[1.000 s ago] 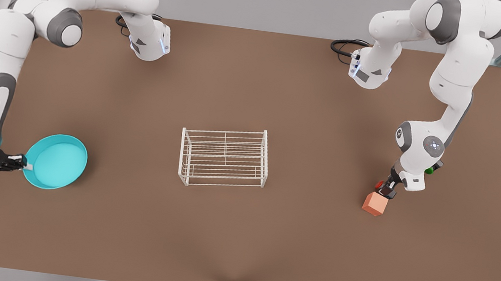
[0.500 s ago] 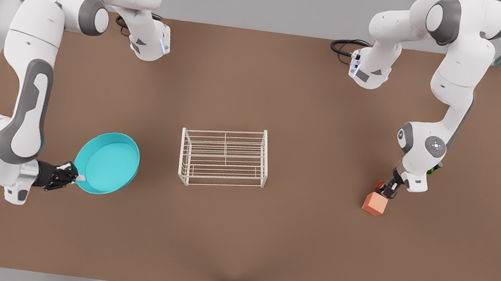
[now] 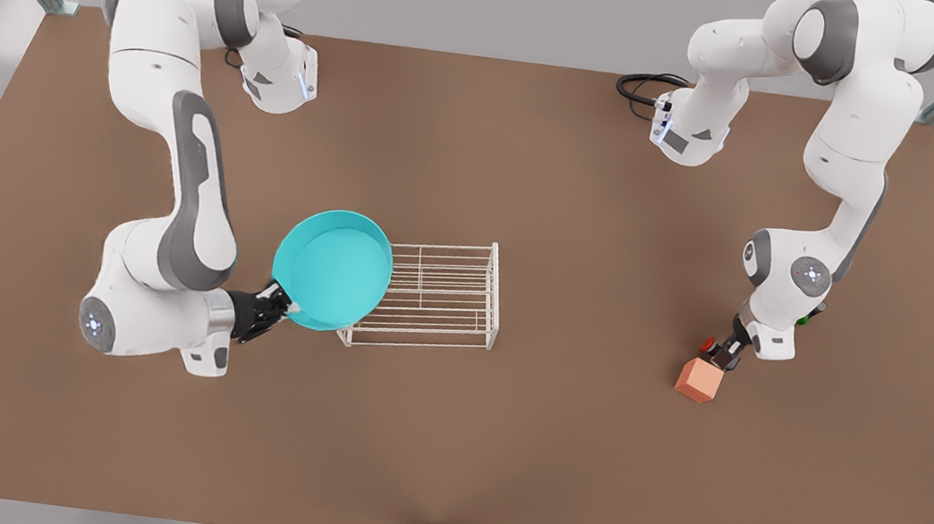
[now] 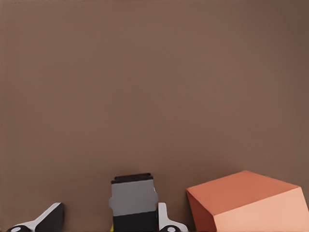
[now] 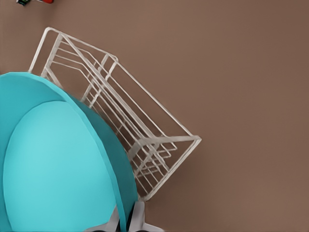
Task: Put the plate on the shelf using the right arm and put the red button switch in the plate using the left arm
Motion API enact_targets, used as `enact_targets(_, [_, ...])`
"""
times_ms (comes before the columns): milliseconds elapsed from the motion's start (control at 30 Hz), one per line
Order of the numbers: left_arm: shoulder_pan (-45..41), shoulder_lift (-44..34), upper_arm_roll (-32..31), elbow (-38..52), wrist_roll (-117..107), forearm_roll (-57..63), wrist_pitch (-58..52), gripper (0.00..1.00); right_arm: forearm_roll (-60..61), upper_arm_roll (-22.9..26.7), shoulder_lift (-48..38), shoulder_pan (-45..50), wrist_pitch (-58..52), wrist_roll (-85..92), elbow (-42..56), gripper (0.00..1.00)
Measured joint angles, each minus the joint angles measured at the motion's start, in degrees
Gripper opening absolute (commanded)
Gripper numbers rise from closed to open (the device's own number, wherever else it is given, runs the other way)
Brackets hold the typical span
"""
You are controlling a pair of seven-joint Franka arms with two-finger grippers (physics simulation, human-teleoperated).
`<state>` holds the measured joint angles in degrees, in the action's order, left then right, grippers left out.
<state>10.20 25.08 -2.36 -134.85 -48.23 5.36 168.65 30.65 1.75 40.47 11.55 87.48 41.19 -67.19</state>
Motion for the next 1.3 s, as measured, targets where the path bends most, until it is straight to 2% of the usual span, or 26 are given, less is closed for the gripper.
enact_targets(467, [-0.57,-0.24,0.77,-0.02,-1.51,1.75,-0.63,0.96,0.48,0.37,-1.58,10.29,7.27,-11.0,-7.27,0.23])
enact_targets(533, [-0.65,-0.19,0.72,0.0,-2.16,1.75,-0.66,0.91,0.49,0.37,-1.58,10.89,8.87,-12.3,-7.66,0.23])
enact_targets(633, [-1.01,-0.24,0.7,0.01,-3.25,1.76,-0.68,0.62,0.43,0.37,-1.5,11.46,11.16,-13.99,-8.37,0.23])
enact_targets(733, [-1.82,-0.38,0.76,-0.04,-4.54,1.78,-0.69,0.58,0.14,0.55,-1.39,11.6,12.77,-15.41,-8.64,0.24])
enact_targets(767, [-2.0,-0.44,0.77,-0.06,-4.98,1.79,-0.69,0.55,0.03,0.84,-1.38,11.59,13.15,-15.82,-8.66,0.3])
enact_targets(800, [-2.1,-0.48,0.78,-0.03,-5.42,1.78,-0.71,0.49,-0.07,1.04,-1.37,11.53,13.48,-16.21,-8.67,0.54])
enact_targets(833, [-2.19,-0.54,0.78,-0.01,-5.86,1.78,-0.71,0.48,-0.13,1.19,-1.37,11.5,13.75,-16.59,-8.68,0.8])
enact_targets(867, [-2.24,-0.59,0.78,0.03,-6.28,1.79,-0.77,0.48,-0.17,1.3,-1.41,11.44,13.96,-16.96,-8.71,1.0])
enact_targets(967, [-2.21,-1.22,0.79,0.1,-7.38,1.82,-1.19,0.48,0.0,1.62,-3.76,11.09,13.99,-17.95,-8.75,1.0])
enact_targets(1100, [-2.2,-5.79,0.75,1.08,-8.5,2.05,-5.45,0.48,-0.05,3.15,-14.95,8.24,12.15,-19.09,-8.24,1.0])
enact_targets(1200, [-2.21,-9.28,0.42,2.93,-8.99,2.37,-10.37,0.48,-9.22,9.04,-21.14,6.96,9.53,-19.64,-8.21,1.0])
enact_targets(1300, [-2.46,-12.33,-2.91,7.72,-9.62,2.38,-17.92,0.48,-23.02,12.94,-21.31,6.14,7.57,-19.68,-7.86,1.0])
